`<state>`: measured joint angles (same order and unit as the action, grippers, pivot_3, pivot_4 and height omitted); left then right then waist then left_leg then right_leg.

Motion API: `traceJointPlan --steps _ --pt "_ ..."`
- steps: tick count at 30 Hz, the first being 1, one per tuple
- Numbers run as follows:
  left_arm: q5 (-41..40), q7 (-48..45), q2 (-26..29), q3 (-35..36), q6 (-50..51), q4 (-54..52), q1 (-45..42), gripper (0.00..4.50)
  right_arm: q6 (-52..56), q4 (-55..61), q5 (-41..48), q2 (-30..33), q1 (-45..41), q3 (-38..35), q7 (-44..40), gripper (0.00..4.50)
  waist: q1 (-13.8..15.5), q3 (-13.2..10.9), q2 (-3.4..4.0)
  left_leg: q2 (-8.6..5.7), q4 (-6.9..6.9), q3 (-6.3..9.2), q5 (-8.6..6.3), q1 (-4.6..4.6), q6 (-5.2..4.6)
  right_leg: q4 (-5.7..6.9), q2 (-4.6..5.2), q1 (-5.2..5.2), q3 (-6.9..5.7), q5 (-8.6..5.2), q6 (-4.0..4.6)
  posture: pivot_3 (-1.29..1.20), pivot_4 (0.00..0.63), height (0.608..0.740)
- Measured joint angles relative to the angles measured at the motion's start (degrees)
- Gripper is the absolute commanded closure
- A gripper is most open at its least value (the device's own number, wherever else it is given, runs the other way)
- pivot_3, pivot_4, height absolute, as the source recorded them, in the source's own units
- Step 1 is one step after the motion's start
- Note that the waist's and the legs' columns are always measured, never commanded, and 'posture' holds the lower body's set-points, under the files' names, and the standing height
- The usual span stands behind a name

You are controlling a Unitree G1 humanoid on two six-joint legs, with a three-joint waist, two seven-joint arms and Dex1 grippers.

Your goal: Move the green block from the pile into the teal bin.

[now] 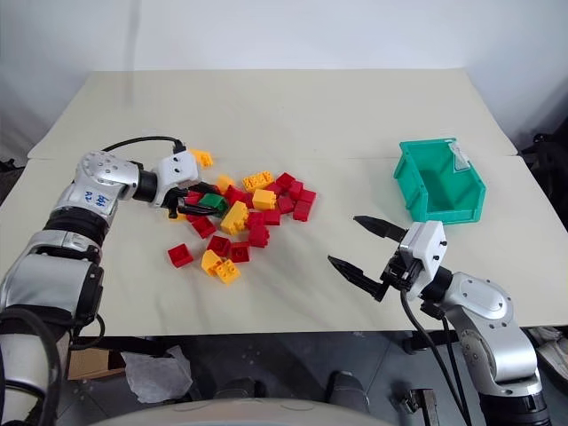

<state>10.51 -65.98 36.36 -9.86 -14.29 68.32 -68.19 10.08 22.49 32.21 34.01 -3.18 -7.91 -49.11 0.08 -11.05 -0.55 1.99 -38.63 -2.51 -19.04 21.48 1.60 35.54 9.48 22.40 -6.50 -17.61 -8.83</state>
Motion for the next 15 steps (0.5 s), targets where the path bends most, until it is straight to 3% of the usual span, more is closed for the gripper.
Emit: traceJointPlan --steps 7,10,15 --pt "-0.95 -1.68 0.46 0.98 -0.12 -0.85 1.44 2.02 0.02 0.61 0.00 -0.38 0.32 0.01 0.33 0.00 0.03 0.00 0.00 0.00 -0.07 0.00 0.00 0.01 0.00 0.04 0.00 -0.01 0.01 0.00 0.00 0.00 0.150 0.740" --pt "-1.13 -1.92 0.32 0.97 -0.18 -1.40 1.68 2.59 0.08 0.74 0.00 -0.38 0.32 0.01 0.37 0.00 0.03 0.00 0.00 0.00 -0.11 0.00 0.00 0.01 0.00 0.05 0.01 -0.01 0.02 0.00 0.00 0.00 0.150 0.740" --pt "-1.48 -2.52 -0.26 1.00 -0.61 -2.38 1.71 4.06 0.19 0.94 0.09 -0.37 0.46 0.01 0.37 0.00 0.05 0.01 -0.01 0.00 -0.21 0.00 0.00 0.01 0.00 0.11 0.01 -0.03 0.04 0.00 0.00 0.00 0.150 0.740"
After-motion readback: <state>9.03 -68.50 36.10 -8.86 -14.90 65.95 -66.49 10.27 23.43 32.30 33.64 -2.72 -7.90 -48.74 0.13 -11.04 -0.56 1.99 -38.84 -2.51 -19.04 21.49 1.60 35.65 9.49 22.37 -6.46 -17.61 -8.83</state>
